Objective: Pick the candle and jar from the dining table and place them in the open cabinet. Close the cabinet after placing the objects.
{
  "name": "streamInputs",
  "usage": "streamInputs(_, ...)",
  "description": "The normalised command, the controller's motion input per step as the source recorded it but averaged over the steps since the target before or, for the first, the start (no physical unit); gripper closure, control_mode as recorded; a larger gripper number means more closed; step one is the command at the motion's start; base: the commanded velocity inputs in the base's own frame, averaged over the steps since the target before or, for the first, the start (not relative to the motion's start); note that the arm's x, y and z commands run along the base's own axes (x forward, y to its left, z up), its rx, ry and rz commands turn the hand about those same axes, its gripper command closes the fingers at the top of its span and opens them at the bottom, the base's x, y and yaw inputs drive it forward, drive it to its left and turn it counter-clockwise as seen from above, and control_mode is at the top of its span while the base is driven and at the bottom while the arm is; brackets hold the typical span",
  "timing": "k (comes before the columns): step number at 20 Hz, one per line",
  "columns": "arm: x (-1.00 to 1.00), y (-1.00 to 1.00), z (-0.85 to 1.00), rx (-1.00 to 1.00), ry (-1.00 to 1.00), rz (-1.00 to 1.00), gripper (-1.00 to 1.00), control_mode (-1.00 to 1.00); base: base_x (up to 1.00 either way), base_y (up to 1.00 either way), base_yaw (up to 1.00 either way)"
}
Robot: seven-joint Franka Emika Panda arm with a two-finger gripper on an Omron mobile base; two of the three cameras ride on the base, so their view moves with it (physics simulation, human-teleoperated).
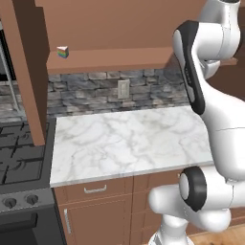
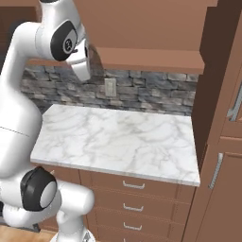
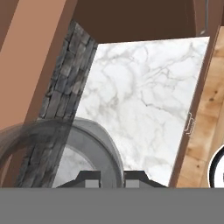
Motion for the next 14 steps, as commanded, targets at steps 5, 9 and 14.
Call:
streamInputs(5,0.30,0.00,0.15,0.00,0.00,0.00,1.00,-1.00,0.00,0.00,0.00)
streamInputs(9,0.33,0.00,0.14,0.00,0.02,0.00,1.00,-1.00,0.00,0.00,0.00)
streamInputs(14,0.36,0.00,0.05,0.00,0.02,0.00,1.00,-1.00,0.00,0.00,0.00)
